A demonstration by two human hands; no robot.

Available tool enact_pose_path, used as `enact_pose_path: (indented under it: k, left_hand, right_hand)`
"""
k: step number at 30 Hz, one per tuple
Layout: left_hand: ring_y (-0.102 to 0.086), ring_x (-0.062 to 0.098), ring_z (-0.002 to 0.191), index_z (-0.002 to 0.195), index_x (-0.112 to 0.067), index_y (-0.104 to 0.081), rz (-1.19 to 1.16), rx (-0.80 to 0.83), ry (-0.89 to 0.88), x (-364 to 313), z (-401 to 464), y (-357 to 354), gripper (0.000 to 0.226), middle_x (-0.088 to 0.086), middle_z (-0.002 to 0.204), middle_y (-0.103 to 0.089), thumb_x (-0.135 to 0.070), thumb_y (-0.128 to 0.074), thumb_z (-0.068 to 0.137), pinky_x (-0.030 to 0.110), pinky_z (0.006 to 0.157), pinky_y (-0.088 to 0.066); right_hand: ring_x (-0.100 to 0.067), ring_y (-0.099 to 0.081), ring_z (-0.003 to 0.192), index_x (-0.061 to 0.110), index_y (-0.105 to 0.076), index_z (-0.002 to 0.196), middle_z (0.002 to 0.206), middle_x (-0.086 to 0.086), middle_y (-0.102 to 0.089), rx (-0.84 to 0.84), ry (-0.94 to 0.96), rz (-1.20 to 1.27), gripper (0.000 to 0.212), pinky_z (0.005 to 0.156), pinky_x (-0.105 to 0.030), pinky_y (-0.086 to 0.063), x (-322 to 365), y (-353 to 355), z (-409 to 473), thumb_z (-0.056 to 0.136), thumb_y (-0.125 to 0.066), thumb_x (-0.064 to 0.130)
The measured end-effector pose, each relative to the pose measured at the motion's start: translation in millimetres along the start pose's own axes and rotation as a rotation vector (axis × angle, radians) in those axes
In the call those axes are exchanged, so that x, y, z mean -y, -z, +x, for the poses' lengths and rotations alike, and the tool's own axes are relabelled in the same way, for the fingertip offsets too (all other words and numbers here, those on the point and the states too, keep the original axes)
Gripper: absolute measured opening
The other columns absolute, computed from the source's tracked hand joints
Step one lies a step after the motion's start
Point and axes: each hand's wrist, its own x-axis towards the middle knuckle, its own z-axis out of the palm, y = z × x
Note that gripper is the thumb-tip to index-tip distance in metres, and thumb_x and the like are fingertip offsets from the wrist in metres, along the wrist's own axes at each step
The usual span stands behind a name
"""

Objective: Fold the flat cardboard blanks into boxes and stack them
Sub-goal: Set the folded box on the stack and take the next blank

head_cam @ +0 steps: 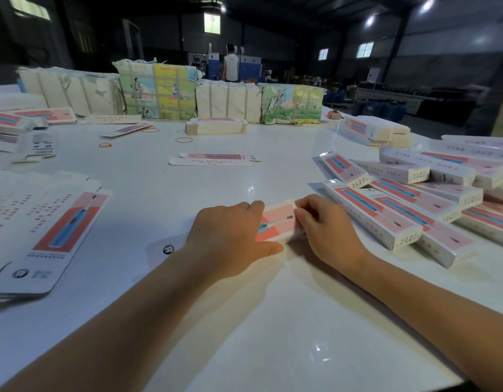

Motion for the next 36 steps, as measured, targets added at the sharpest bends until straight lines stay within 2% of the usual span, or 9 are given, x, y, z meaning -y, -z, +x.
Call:
enact_pose_path:
  k: [4, 15, 20, 22, 26, 30, 32, 34, 36]
  left_hand:
    - [-0.059, 0.018, 0.089, 0.118, -0.029, -0.039, 0.039, -0.026, 0.009, -5, 0, 0, 0.059, -0.009, 0.108, -0.057, -0.074, -0.041, 0.08, 0.028, 0.063, -0.033]
    - [-0.039, 0.016, 0.069, 0.115, -0.023, -0.035, 0.245, -0.113, 0.021, -21, 1, -3, 0.057, -0.005, 0.094, -0.049, -0.071, -0.035, 0.084, 0.028, 0.051, -0.019]
    - [-0.057, 0.018, 0.087, 0.123, -0.025, -0.035, 0.148, -0.152, 0.044, -17, 3, -2, 0.062, -0.006, 0.108, -0.056, -0.073, -0.032, 0.083, 0.027, 0.059, -0.029]
    - [-0.06, 0.019, 0.092, 0.123, -0.027, -0.038, 0.031, -0.182, 0.085, -14, 2, 1, 0.062, -0.007, 0.109, -0.057, -0.073, -0.033, 0.082, 0.027, 0.063, -0.033]
    - [-0.06, 0.02, 0.093, 0.124, -0.028, -0.038, -0.064, -0.192, 0.106, -16, 1, 3, 0.066, -0.008, 0.111, -0.057, -0.075, -0.033, 0.078, 0.027, 0.064, -0.034]
    - [-0.059, 0.018, 0.092, 0.127, -0.027, -0.038, -0.06, -0.198, 0.075, -17, 1, 4, 0.072, -0.008, 0.112, -0.057, -0.077, -0.028, 0.076, 0.026, 0.063, -0.036]
    - [-0.059, 0.018, 0.092, 0.126, -0.026, -0.038, -0.057, -0.204, 0.078, -17, 2, 4, 0.068, -0.008, 0.112, -0.057, -0.075, -0.032, 0.079, 0.026, 0.063, -0.035]
    - [-0.059, 0.019, 0.092, 0.126, -0.025, -0.038, -0.025, -0.22, 0.062, -18, 1, 3, 0.065, -0.006, 0.111, -0.057, -0.073, -0.034, 0.082, 0.027, 0.065, -0.039]
    - [-0.06, 0.019, 0.092, 0.126, -0.024, -0.038, 0.03, -0.233, 0.042, -19, 1, 1, 0.064, -0.006, 0.111, -0.057, -0.072, -0.034, 0.083, 0.027, 0.066, -0.039]
  right_hand:
    - [-0.011, -0.058, 0.08, 0.016, -0.059, 0.087, 0.083, 0.005, -0.062, -0.042, -0.002, -0.038, 0.015, 0.066, -0.017, -0.042, 1, -3, -2, 0.096, -0.047, 0.013]
    - [-0.019, -0.058, 0.07, 0.013, -0.059, 0.072, 0.073, -0.005, -0.061, 0.008, -0.245, 0.285, 0.03, 0.063, -0.028, -0.046, 8, -2, 2, 0.096, -0.042, 0.008]
    - [-0.015, -0.055, 0.093, 0.014, -0.062, 0.105, 0.106, -0.003, -0.055, -0.056, 0.022, -0.006, 0.016, 0.083, -0.029, -0.046, 6, 4, 4, 0.096, -0.05, 0.021]
    - [-0.014, -0.047, 0.107, 0.019, -0.05, 0.129, 0.121, 0.001, -0.042, -0.152, 0.064, -0.004, 0.04, 0.091, -0.027, -0.04, 5, 9, 7, 0.092, -0.058, 0.032]
    - [-0.024, -0.056, 0.111, 0.024, -0.031, 0.143, 0.13, -0.007, -0.051, -0.038, -0.372, 0.647, 0.077, 0.091, -0.043, -0.05, 8, 15, 14, 0.079, -0.073, 0.027]
    - [-0.023, -0.071, 0.077, 0.007, -0.065, 0.095, 0.084, -0.01, -0.073, 0.229, -0.542, 1.256, 0.015, 0.064, -0.034, -0.06, 10, 19, 16, 0.08, -0.063, 0.01]
    - [-0.016, -0.071, 0.071, 0.007, -0.064, 0.089, 0.077, -0.007, -0.073, 0.132, -0.332, 0.963, 0.008, 0.064, -0.027, -0.058, 11, 15, 11, 0.09, -0.056, 0.009]
    - [-0.011, -0.066, 0.066, 0.012, -0.06, 0.086, 0.073, -0.003, -0.068, 0.008, -0.005, 0.254, 0.021, 0.064, -0.024, -0.054, 8, 10, 5, 0.099, -0.045, 0.019]
    - [-0.02, -0.062, 0.067, 0.013, -0.055, 0.085, 0.074, -0.004, -0.064, -0.024, 0.172, -0.13, 0.028, 0.065, -0.038, -0.051, 4, 5, 0, 0.101, -0.037, 0.026]
